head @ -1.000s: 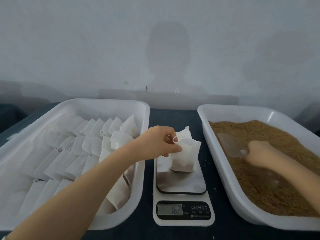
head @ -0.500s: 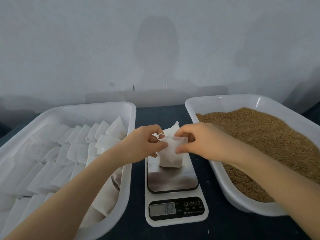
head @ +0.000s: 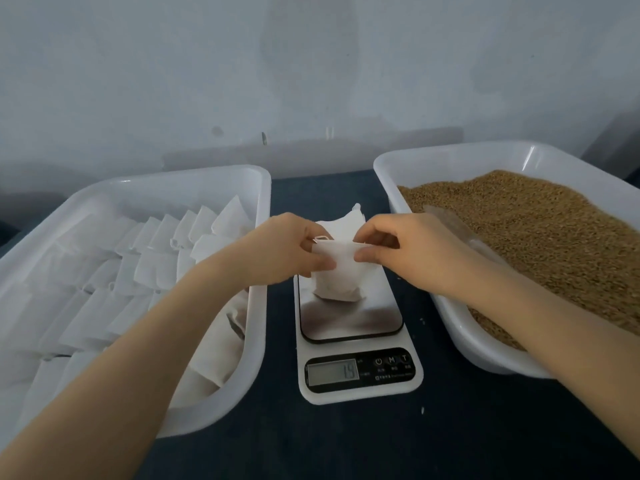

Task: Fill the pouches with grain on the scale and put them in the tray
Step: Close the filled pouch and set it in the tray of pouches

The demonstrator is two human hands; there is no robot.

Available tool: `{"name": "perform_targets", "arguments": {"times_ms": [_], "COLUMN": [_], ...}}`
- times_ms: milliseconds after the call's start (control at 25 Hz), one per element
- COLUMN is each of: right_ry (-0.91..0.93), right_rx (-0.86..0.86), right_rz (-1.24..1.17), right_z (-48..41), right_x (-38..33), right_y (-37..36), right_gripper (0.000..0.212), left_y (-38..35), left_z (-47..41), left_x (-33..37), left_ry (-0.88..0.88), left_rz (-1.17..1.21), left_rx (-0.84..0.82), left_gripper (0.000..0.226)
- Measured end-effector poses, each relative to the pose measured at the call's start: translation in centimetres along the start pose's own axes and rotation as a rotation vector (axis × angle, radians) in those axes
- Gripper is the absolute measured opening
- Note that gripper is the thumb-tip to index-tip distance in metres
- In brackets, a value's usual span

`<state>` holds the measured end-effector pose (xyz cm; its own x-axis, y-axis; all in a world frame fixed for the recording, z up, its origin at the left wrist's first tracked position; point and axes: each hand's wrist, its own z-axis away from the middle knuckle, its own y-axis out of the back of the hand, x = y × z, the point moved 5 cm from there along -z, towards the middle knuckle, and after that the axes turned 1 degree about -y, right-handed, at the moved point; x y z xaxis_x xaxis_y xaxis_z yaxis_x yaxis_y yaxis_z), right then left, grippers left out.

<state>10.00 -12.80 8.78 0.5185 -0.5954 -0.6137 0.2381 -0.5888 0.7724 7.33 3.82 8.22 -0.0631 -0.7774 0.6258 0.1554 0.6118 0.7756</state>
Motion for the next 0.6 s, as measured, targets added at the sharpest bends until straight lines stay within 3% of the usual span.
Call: {"name": "perform_targets", "arguments": {"times_ms": [200,400,600], "right_ry": [0.023,-0.005,-0.003], "right_rx": [0.123,0.035,0.054], "right_rz": [0.029,0.02,0.039], "right_z": [0.22,0.18,0.16], "right_x": [-0.44,-0.19,0.09], "right_y": [0.75,0.37,0.38], "right_gripper": [0.004,0.008,0.005], "left_y": [-0.08,-0.03,0.04], "left_z": [-0.02,0.15,0.29], "left_x": [-0.03,0.51,0.68], "left_ry": [0.022,0.003,-0.003], "left_rz": [0.099,-0.1,-0.075], "left_rx": [0.026,-0.031,-0.039], "left_gripper": [0.006,0.013,0.017]}}
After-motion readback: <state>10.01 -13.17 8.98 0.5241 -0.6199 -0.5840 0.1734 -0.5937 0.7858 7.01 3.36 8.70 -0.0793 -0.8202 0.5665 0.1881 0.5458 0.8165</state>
